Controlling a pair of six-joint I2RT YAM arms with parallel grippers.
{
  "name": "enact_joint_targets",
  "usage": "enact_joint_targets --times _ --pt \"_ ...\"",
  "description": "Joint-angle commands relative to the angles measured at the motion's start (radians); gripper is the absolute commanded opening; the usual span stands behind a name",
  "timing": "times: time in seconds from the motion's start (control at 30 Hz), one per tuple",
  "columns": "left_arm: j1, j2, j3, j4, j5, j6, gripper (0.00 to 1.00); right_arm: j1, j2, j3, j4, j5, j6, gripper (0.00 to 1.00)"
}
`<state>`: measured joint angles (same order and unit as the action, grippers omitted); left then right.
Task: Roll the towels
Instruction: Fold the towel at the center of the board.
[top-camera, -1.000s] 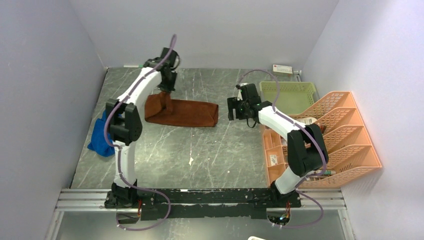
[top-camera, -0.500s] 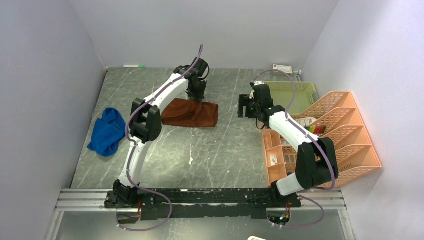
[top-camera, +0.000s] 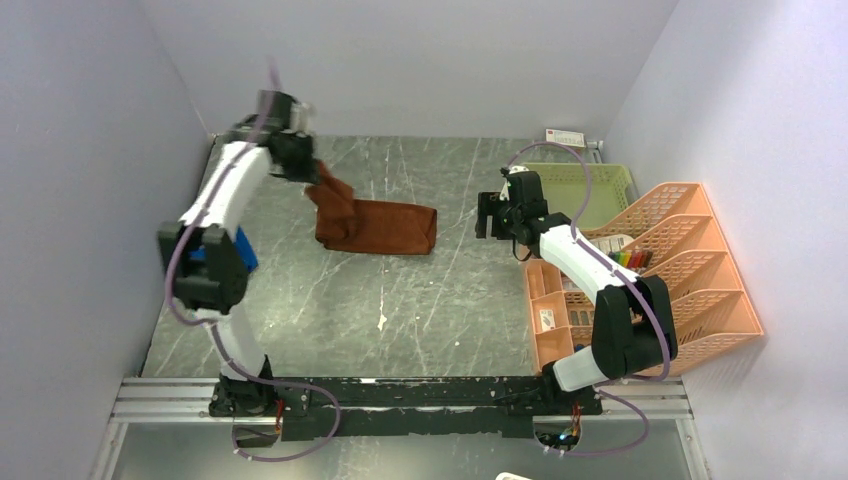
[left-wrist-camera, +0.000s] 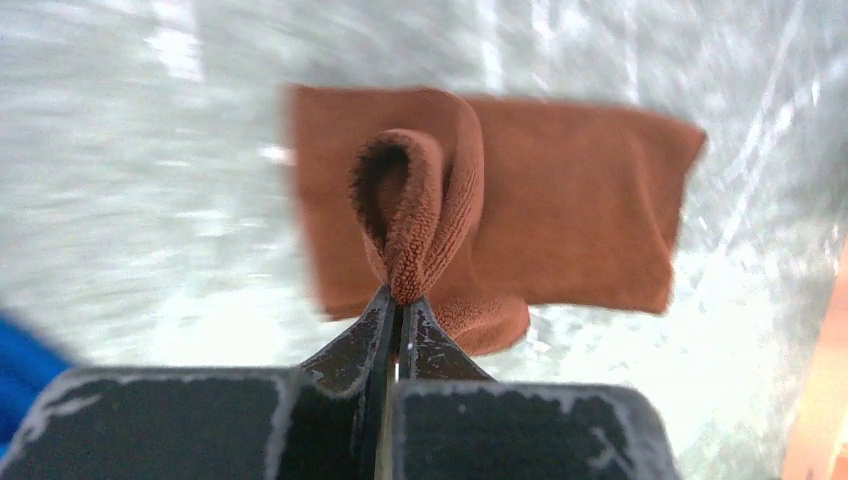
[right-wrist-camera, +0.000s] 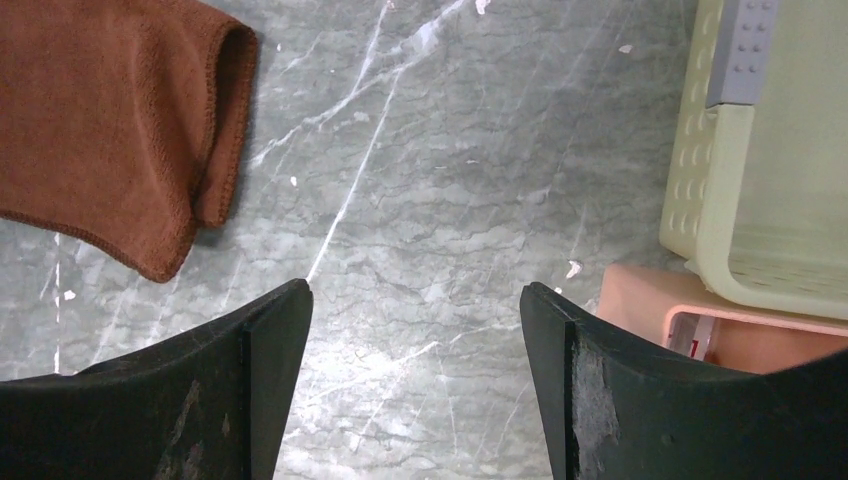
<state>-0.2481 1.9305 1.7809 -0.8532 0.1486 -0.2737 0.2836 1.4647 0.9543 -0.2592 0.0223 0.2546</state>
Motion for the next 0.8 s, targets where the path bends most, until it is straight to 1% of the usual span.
enact_joint_targets --times 0.0,0.1,0.2,0.27,0.33,0.4,0.47,0.53,0.63,0.73,0.77 --pt "0.180 -0.155 -0.078 0.079 -0.023 0.188 0.07 -0.006 -0.015 0.001 0.016 -0.036 0.008 0.77" --pt "0.255 -0.200 -0.111 0.108 -0.130 0.327 0.07 -0.006 -0.014 0.008 0.010 -0.046 0.006 0.77" --pt "0.276 -0.216 -0.143 0.177 -0.241 0.451 0.07 -0.005 -0.012 0.016 0.007 -0.051 0.002 0.77" --pt "0.309 -0.213 -0.158 0.207 -0.268 0.516 0.07 -0.004 -0.007 0.025 0.002 -0.055 0.000 0.77" --pt "0.324 -0.191 -0.158 0.212 -0.279 0.571 0.07 -0.004 -0.006 0.032 -0.004 -0.060 0.000 0.77" --pt "0.333 -0.150 -0.136 0.190 -0.340 0.608 0.07 -0.004 -0.010 0.034 -0.012 -0.064 -0.004 0.78" --pt "0.336 -0.132 -0.138 0.201 -0.385 0.636 0.07 -0.004 -0.016 0.034 -0.020 -0.059 -0.009 0.78" --pt "0.336 -0.136 -0.152 0.218 -0.393 0.653 0.07 -0.004 -0.018 0.034 -0.026 -0.056 -0.013 0.78" --pt "0.334 -0.163 -0.176 0.250 -0.368 0.685 0.07 -0.004 -0.020 0.032 -0.031 -0.060 -0.015 0.79" --pt "0.316 -0.199 -0.183 0.249 -0.301 0.707 0.07 -0.004 -0.019 0.022 -0.023 -0.069 -0.012 0.79" --pt "0.307 -0.212 -0.181 0.244 -0.257 0.708 0.07 -0.004 -0.016 0.022 -0.020 -0.074 -0.012 0.79"
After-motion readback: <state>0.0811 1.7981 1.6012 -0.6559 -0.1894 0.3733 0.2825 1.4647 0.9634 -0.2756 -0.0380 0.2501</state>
